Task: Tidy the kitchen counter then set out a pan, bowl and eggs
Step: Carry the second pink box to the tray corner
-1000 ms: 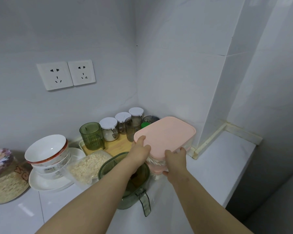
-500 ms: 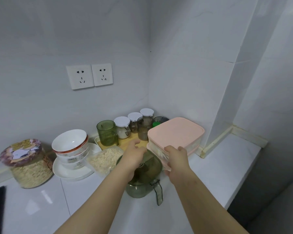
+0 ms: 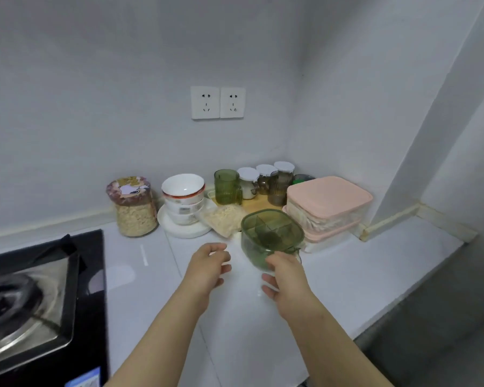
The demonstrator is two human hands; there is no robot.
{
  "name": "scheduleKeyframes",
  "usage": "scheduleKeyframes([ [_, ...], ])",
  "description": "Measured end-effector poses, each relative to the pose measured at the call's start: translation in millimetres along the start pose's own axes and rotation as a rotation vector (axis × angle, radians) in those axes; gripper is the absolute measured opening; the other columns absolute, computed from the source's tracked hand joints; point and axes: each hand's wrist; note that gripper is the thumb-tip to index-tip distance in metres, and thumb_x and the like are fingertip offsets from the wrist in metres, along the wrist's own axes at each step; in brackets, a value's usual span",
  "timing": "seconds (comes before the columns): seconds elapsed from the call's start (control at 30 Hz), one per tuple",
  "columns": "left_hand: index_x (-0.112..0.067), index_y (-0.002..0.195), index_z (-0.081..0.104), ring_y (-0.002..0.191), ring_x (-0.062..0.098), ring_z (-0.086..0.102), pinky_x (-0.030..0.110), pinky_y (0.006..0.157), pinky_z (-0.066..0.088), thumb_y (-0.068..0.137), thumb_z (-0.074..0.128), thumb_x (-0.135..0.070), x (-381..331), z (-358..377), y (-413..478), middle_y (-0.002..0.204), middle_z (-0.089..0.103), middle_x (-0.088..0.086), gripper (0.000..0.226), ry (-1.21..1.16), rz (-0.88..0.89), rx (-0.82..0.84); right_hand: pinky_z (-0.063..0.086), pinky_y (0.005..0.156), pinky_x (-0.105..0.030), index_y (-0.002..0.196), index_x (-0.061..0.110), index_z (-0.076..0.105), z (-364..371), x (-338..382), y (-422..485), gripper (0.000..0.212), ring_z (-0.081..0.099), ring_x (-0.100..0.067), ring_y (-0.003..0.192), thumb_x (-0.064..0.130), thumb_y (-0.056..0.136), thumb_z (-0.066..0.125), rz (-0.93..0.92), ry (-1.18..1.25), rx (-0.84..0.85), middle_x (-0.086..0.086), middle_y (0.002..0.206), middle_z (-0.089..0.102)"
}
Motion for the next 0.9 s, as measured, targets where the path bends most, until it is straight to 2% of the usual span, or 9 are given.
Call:
scheduleKeyframes([
  [0.17,-0.022,0.093,0.056,0.084,0.015,0.06,0.028,0.075,0.044,0.093,0.046,-0.012,42.2,-34.9,-58.9,0.097,0.061,0.001,0.015,-0.089,-0.008,-0.145,0.04,0.078,-0.033,0.104,0.011,0.056,10.9,-31.3,-40.4,0.016,0.049,-0.021,0.089,0.01,0.093,0.045,-0.024,-0.115,0.123,-0.002,0.09,0.048],
  [0.23,-0.021,0.098,0.058,0.085,0.015,0.061,0.029,0.077,0.045,0.093,0.045,-0.012,58.3,-53.7,-82.4,0.094,0.062,-0.001,0.015,-0.12,-0.032,-0.204,0.04,0.078,-0.033,0.103,0.004,0.055,21.8,-47.6,-58.6,0.016,0.05,-0.021,0.088,0.009,0.092,0.044,-0.001,-0.168,0.18,-0.004,0.093,0.049],
  [0.33,-0.019,0.103,0.059,0.085,0.015,0.061,0.029,0.078,0.046,0.093,0.047,-0.013,77.0,-96.6,-121.2,0.096,0.064,0.0,0.017,-0.156,-0.035,-0.348,0.044,0.083,-0.035,0.1,0.014,0.058,51.3,-74.6,-99.7,0.015,0.054,-0.021,0.091,0.011,0.093,0.045,0.021,-0.246,0.327,-0.006,0.103,0.054],
  [0.4,-0.018,0.102,0.059,0.084,0.015,0.061,0.03,0.078,0.046,0.093,0.048,-0.012,85.7,-133.4,-149.6,0.093,0.064,0.0,0.016,-0.214,-0.012,-0.458,0.047,0.088,-0.038,0.1,0.011,0.056,79.9,-93.2,-134.1,0.013,0.058,-0.024,0.094,0.012,0.092,0.046,0.049,-0.32,0.434,-0.012,0.105,0.057],
  [0.47,-0.02,0.095,0.06,0.086,0.016,0.061,0.034,0.086,0.047,0.093,0.048,-0.011,92.5,-163.9,-169.7,0.09,0.065,0.0,0.015,-0.254,-0.011,-0.533,0.05,0.083,-0.04,0.094,0.003,0.058,104.4,-108.7,-157.8,0.014,0.061,-0.029,0.095,0.009,0.092,0.045,0.063,-0.388,0.503,-0.022,0.101,0.057],
  [0.5,-0.022,0.092,0.059,0.086,0.016,0.062,0.036,0.088,0.048,0.093,0.048,-0.011,95.6,-179.1,-181.2,0.09,0.065,-0.001,0.016,-0.262,-0.006,-0.565,0.05,0.076,-0.038,0.086,0.005,0.057,117.6,-115.9,-170.4,0.014,0.06,-0.027,0.091,0.008,0.091,0.045,0.067,-0.407,0.542,-0.019,0.095,0.057],
  [0.6,-0.023,0.091,0.059,0.085,0.014,0.063,0.034,0.086,0.049,0.093,0.047,-0.012,116.3,-245.6,-228.5,0.092,0.065,-0.001,0.017,-0.322,0.032,-0.708,0.047,0.079,-0.033,0.079,0.014,0.055,172.0,-153.2,-220.0,0.015,0.058,-0.02,0.09,0.009,0.092,0.047,0.087,-0.459,0.683,-0.006,0.095,0.06],
  [0.73,-0.021,0.095,0.06,0.085,0.014,0.063,0.035,0.087,0.048,0.094,0.046,-0.013,144.2,-336.5,-295.5,0.09,0.065,-0.001,0.016,-0.361,0.013,-0.899,0.047,0.082,-0.034,0.098,0.014,0.056,248.6,-209.0,-293.3,0.009,0.059,-0.021,0.096,0.011,0.092,0.05,0.091,-0.547,0.836,-0.008,0.108,0.062],
  [0.9,-0.019,0.099,0.059,0.088,0.016,0.062,0.031,0.082,0.047,0.095,0.043,-0.014,185.0,-468.2,-394.3,0.095,0.064,0.002,0.016,-0.405,-0.008,-1.135,0.048,0.08,-0.034,0.082,0.017,0.055,343.7,-295.4,-421.4,0.013,0.059,-0.019,0.088,0.011,0.091,0.048,0.143,-0.641,1.052,-0.008,0.105,0.061],
])
Point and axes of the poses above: each hand's wrist, its own y-axis towards the middle knuckle, its own z-axis out of the palm, x = y × z
